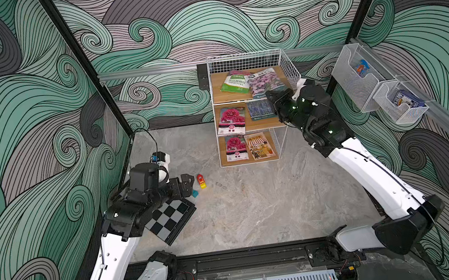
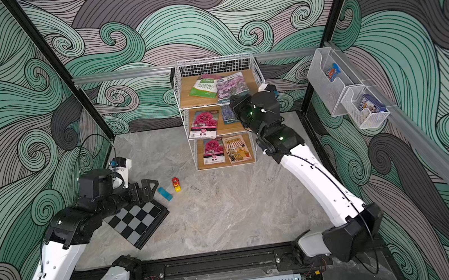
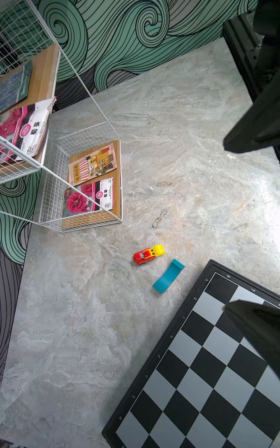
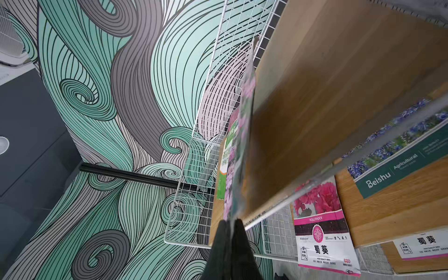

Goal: Take the seed bag off the shelf
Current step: Pick up the seed packet from the shelf.

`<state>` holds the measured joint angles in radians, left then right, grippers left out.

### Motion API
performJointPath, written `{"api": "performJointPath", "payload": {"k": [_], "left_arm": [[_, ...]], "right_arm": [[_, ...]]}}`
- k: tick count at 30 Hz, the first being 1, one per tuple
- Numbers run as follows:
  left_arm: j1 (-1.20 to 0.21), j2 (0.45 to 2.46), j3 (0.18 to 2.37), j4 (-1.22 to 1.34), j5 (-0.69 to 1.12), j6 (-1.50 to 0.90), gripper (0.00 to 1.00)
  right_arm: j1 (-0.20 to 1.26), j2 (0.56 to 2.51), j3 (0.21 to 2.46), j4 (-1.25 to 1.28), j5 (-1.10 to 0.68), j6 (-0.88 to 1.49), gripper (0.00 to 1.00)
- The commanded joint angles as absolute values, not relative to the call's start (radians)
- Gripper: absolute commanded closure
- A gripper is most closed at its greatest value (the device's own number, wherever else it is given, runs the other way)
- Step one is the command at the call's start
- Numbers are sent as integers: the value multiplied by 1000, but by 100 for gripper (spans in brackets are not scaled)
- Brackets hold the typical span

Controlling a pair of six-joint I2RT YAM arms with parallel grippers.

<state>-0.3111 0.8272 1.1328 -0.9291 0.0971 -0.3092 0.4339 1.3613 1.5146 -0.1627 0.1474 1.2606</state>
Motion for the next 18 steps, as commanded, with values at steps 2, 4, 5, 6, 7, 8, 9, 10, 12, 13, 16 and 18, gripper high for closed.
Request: {"api": "performJointPath", "payload": {"k": [2, 4, 5, 6, 7, 8, 9, 10, 12, 13, 16, 18], "left_arm": [[-312, 811, 1178, -954, 89, -304, 1], [-312, 806, 1181, -956, 86, -307, 1], [-313, 806, 1181, -957, 83, -311, 1], [-313, 806, 1181, -957, 82, -314, 1], [-312, 808, 1179, -957, 83, -318, 1], [-313, 810, 1178, -957, 84, -320, 1], [-313, 811, 1178, -959, 83, -325, 1], [-313, 811, 1178, -959, 83, -326, 1], [-313, 807, 1178, -959, 81, -332, 1], [-313, 806, 1177, -960, 80, -336, 1], [-313, 798, 1175, -964, 78, -349, 1], [-312, 792, 1175, -972, 80, -357, 1]], "right_arm": [[430, 1268, 1453, -125, 103, 1283, 100], [430, 1211, 1398, -141, 73, 1298, 100], [430, 1184, 1376, -151, 63, 1298, 100], [430, 1148, 1347, -171, 55, 1298, 100], [430, 1111, 1315, -184, 47, 1298, 100], [430, 1074, 1283, -197, 39, 1299, 100], [430, 1036, 1242, -212, 35, 1305, 100], [431, 989, 1201, -232, 27, 1311, 100], [431, 910, 1124, -275, 21, 1312, 100], [430, 861, 1079, -298, 23, 1317, 100], [430, 725, 933, -325, 35, 1360, 100], [429, 641, 852, -339, 49, 1388, 100]]}}
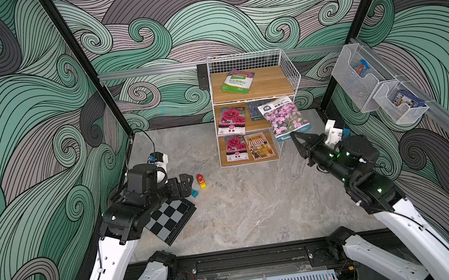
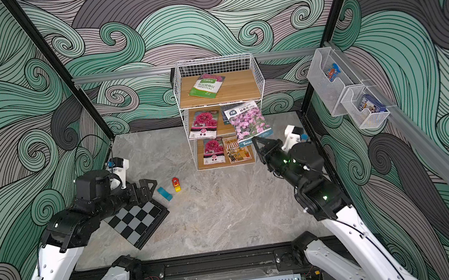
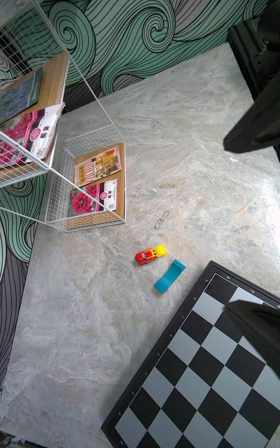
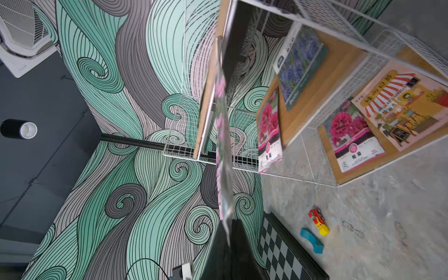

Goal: Take the seed bag off the shelf
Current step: Pick up the seed packet from the shelf, then place the seed packet at the center of the board.

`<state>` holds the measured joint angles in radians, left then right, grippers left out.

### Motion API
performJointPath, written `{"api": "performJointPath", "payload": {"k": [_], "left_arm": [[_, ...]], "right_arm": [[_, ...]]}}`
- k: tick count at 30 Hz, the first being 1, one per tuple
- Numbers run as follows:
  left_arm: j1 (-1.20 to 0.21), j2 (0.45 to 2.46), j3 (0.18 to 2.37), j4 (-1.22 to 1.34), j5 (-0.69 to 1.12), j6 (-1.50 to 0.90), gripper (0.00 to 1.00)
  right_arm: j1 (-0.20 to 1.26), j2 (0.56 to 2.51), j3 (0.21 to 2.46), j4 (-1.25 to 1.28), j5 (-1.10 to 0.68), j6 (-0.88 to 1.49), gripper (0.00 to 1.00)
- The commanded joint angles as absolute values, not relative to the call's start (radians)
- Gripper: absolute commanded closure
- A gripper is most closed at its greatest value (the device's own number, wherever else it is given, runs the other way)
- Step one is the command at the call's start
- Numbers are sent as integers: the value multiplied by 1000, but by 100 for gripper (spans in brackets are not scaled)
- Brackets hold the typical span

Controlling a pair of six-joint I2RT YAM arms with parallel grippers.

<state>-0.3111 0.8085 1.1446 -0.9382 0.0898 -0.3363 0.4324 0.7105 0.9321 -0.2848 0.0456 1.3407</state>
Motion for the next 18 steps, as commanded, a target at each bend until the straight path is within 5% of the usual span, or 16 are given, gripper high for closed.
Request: {"api": "performJointPath", "payload": {"k": [1, 8, 18], "left_arm": [[-314, 788, 1174, -976, 80, -359, 1], [-313, 751, 1141, -992, 83, -377, 1], [-313, 749, 1121, -992, 90, -405, 1]], "right_arm": [[430, 600, 819, -377, 62, 1403, 100], [427, 448, 691, -473, 119, 1446, 100], [285, 510, 585, -471, 82, 1442, 100]]}}
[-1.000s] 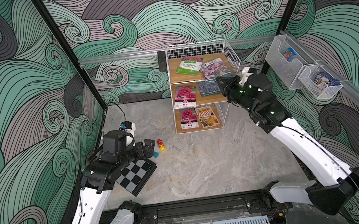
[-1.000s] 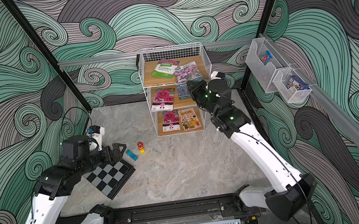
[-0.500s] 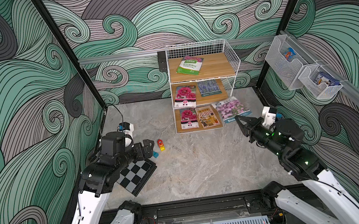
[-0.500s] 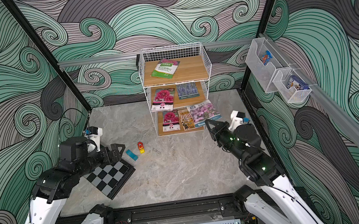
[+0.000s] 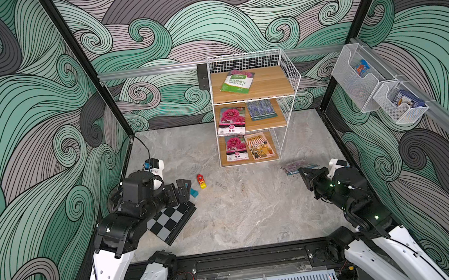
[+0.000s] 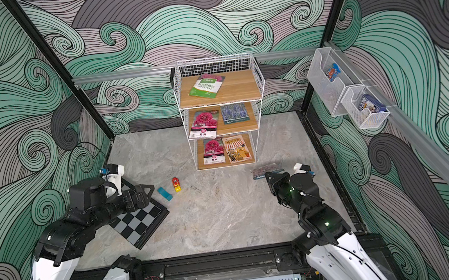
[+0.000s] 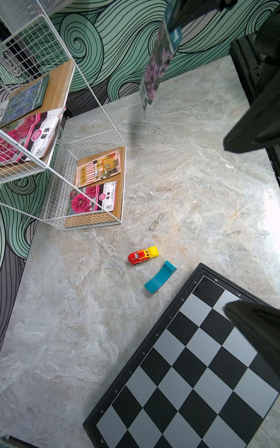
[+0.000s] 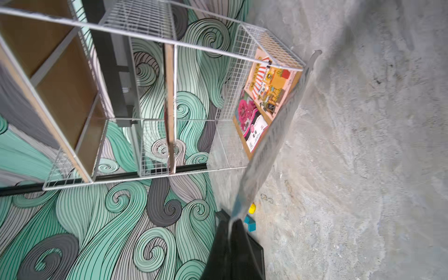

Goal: Take the seed bag off the shelf
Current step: Place the seed packet at the center of the board.

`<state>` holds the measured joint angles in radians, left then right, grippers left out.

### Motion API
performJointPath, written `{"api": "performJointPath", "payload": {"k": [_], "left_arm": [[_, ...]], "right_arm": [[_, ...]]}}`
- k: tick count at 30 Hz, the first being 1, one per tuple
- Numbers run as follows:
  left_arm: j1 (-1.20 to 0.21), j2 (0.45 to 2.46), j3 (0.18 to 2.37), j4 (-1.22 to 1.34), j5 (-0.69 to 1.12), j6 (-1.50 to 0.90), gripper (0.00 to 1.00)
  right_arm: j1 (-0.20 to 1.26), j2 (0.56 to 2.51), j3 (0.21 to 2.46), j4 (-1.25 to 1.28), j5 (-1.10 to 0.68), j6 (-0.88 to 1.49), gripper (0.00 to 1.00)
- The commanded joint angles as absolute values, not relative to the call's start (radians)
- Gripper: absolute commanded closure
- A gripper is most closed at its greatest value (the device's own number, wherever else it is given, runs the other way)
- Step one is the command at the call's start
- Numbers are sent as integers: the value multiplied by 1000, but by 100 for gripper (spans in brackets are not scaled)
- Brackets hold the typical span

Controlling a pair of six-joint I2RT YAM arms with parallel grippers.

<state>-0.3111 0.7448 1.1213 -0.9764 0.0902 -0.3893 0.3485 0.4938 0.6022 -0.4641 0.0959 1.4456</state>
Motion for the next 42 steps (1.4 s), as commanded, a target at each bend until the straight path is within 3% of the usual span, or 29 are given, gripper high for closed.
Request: {"api": "performJointPath", "payload": {"k": [1, 10, 21, 28, 31, 34, 37, 42], "left_arm": [[-314, 752, 1121, -991, 92, -408, 1], [-313, 775, 1130, -987, 82, -421, 2], [-314, 822, 1150, -954, 71, -418, 1], [-314, 839, 1143, -948, 74, -413, 1], [-314, 834, 1134, -952, 77, -413, 1], [-314, 829, 1133, -962, 81, -407, 1], [-314, 822, 1135, -970, 84, -400, 1], [-314, 816, 1135, -974, 93, -396, 1]], "right_arm": [[246, 521, 574, -466, 59, 1437, 100], [-77, 740, 550, -278, -241, 1316, 100], [-126, 1172, 812, -54, -376, 1129, 100], [-126, 1273, 806, -49, -377, 1094, 99], [-126, 1263, 712, -31, -392, 1091, 74], [-125, 1208, 640, -70, -389, 1079, 33], [-126, 1144, 600, -107, -406, 1054, 1], [-126, 1039, 589, -162, -430, 1035, 1]]}}
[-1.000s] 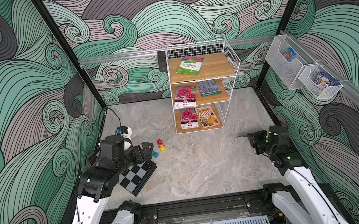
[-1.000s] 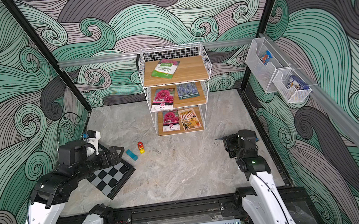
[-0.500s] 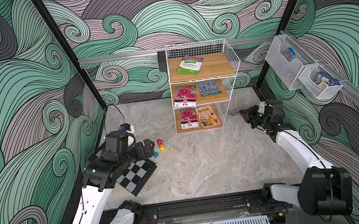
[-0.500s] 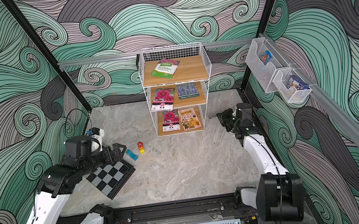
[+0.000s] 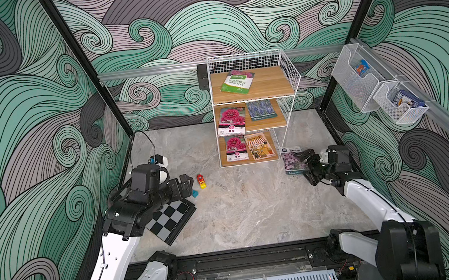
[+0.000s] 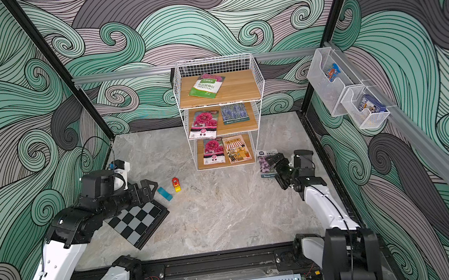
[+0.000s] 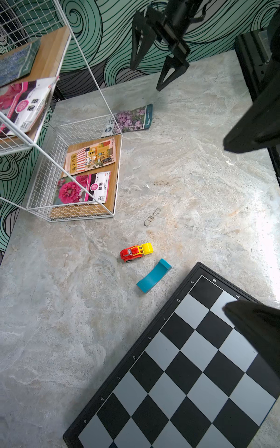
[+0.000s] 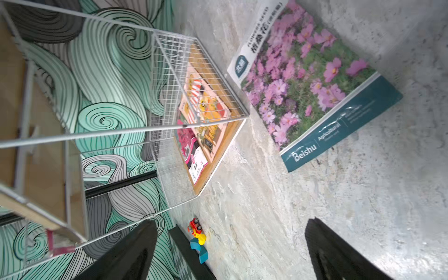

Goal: Take the seed bag off the shelf
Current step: Place the seed packet at the center of the board.

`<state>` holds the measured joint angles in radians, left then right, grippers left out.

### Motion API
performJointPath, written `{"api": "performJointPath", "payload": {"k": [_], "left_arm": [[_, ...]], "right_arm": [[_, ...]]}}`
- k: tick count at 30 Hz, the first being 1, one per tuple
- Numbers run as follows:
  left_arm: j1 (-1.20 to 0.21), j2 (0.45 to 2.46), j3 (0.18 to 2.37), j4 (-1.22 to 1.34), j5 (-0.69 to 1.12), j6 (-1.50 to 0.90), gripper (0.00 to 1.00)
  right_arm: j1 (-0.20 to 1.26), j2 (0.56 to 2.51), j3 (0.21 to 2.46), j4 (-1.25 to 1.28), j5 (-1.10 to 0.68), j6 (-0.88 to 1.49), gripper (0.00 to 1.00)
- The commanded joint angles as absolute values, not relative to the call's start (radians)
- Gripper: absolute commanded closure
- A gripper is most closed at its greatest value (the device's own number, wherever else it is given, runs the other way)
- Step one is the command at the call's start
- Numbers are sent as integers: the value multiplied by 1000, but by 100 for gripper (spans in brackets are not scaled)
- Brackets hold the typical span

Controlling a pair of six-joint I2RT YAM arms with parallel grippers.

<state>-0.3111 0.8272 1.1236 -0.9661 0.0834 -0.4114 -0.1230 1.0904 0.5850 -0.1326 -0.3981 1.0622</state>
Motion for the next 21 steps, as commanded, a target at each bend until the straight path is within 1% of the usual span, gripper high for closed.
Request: {"api": "performJointPath", "payload": {"k": [1, 5, 8, 11, 14, 16, 18, 21], "left_arm": [[-314, 814, 1135, -974, 94, -396, 1], [-314, 810, 1132, -968, 99, -397, 1], [-314, 808, 1132, -968, 100, -398, 1], [-314, 803, 1131, -966, 100, -398, 1], [-314, 801, 1123, -949, 124, -395, 1], [-314, 803, 1119, -924, 162, -399, 2], [-314, 817, 1124, -903, 192, -422, 1], [-317, 851, 1149, -885, 213, -464, 1]], "right_arm": [[-126, 1024, 586, -164, -434, 1042, 1], [-126, 1005, 570, -162, -463, 1079, 1], [-126, 1009, 553, -99, -526, 1063, 1], [-127, 1012, 534, -68, -553, 1078, 1], [-127, 1057, 486, 75, -610, 1120, 1], [-127, 1104, 479, 117, -658, 1137, 1], [-126, 1125, 499, 77, -673, 1101, 1], [-126, 1087, 541, -27, -652, 1027, 1]]}}
